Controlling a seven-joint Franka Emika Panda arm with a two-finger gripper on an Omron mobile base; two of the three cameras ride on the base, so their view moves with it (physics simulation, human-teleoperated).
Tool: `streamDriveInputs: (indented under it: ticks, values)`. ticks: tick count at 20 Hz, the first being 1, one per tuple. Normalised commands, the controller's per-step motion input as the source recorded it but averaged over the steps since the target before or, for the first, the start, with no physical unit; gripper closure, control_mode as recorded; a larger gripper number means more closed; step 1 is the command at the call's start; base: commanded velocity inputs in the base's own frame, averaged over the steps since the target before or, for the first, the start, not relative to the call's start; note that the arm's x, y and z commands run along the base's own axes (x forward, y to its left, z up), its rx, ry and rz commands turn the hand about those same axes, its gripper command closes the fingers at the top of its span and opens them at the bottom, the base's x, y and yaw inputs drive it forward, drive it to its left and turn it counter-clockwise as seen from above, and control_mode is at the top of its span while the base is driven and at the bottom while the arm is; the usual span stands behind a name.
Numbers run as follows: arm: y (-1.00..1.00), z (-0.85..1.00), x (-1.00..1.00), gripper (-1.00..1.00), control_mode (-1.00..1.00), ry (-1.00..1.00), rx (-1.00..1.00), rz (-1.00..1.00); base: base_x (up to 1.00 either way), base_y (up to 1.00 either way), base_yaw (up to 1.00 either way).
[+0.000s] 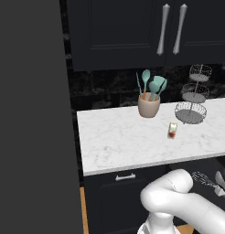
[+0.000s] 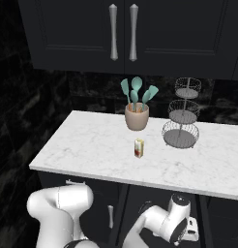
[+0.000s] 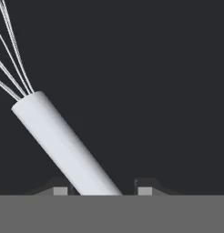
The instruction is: Pick the whisk from the drawer and place it on the counter.
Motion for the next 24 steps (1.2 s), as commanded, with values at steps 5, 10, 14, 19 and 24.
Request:
streamDriveInputs:
  ticks: [5, 10, 14, 19, 24]
  values:
    - [-0.18, 0.58, -0.74, 1.00, -1.00, 0.00, 0.00, -0.06, 0.00, 0.00, 0.00]
    - [-0.03, 0.97, -0.27, 1.00, -1.00, 0.13, 0.00, -0.02, 0.00, 0.00, 0.00]
    - [0.00, 0.95, -0.04, 1.00, -1.00, 0.18, 0.00, 0.00, 0.00, 0.00, 0.00]
    - [0.09, 0.93, 0.00, 1.00, -1.00, 0.13, 0.00, 0.00, 0.00, 0.00, 0.00]
    - [0.49, 0.76, 0.00, 1.00, -1.00, -0.08, 0.00, 0.00, 0.00, 0.00, 0.00]
